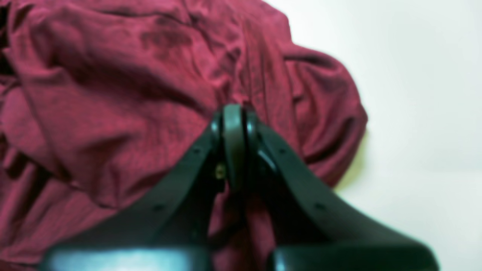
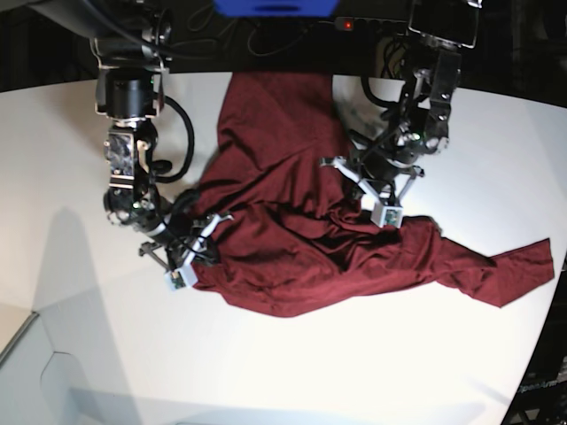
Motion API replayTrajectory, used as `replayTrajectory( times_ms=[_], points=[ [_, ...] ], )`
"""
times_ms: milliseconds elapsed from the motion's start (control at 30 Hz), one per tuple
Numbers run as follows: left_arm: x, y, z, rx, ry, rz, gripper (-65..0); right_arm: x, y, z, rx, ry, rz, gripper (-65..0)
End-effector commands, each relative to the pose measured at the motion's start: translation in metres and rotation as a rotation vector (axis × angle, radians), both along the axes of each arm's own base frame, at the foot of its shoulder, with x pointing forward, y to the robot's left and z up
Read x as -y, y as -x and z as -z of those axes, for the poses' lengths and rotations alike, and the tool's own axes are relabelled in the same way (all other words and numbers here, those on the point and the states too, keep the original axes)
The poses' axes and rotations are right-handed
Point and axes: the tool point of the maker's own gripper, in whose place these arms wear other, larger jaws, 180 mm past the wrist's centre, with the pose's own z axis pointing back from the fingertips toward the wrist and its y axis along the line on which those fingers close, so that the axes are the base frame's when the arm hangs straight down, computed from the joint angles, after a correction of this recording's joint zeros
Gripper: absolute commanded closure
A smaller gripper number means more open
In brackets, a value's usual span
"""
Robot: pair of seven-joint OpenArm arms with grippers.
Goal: Layout the t-shirt on the table in an organized manner, then fold the t-shirt properly
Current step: 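Hold the shirt with both grippers and pull the body taut, then lift the shirt high with the right gripper, releasing the left gripper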
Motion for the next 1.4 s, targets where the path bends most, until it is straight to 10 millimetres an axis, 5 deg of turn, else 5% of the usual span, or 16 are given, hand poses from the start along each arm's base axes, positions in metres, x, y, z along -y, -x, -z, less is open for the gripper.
replayTrajectory(
  times_ms=[0, 233, 533, 800, 933, 1100, 1367],
  points=[
    [-0.003, 0.001, 0.001, -0.019, -0.02, 0.002, 0.0, 0.0, -0.013, -0.015, 0.045, -0.02, 0.0, 0.0],
    [-0.002, 0.0, -0.003, -0.009, -0.016, 0.004, 0.0, 0.003, -0.014, -0.018, 0.054, -0.02, 0.006, 0.0],
    [0.009, -0.015, -0.05, 0.124, 0.01, 0.025, 0.0, 0.004, -0.026, -0.097, 0.259, 0.04, -0.004, 0.0],
    [0.018, -0.016, -0.09, 0.229, 0.037, 0.041, 0.0, -0.002, -0.034, -0.183, 0.469, 0.07, -0.003, 0.0],
    [0.012, -0.015, -0.112, 0.26, 0.151, -0.019, 0.0, 0.001, -0.039, -0.248, 0.59, 0.129, 0.009, 0.0],
    [-0.013, -0.012, -0.119, 0.251, 0.263, -0.114, 0.0, -0.019, -0.04, -0.322, 0.735, 0.18, -0.023, 0.0],
    [-0.057, 0.002, -0.135, 0.281, 0.282, -0.198, 0.0, -0.078, -0.006, -0.434, 1.015, 0.224, -0.125, 0.0]
  ],
)
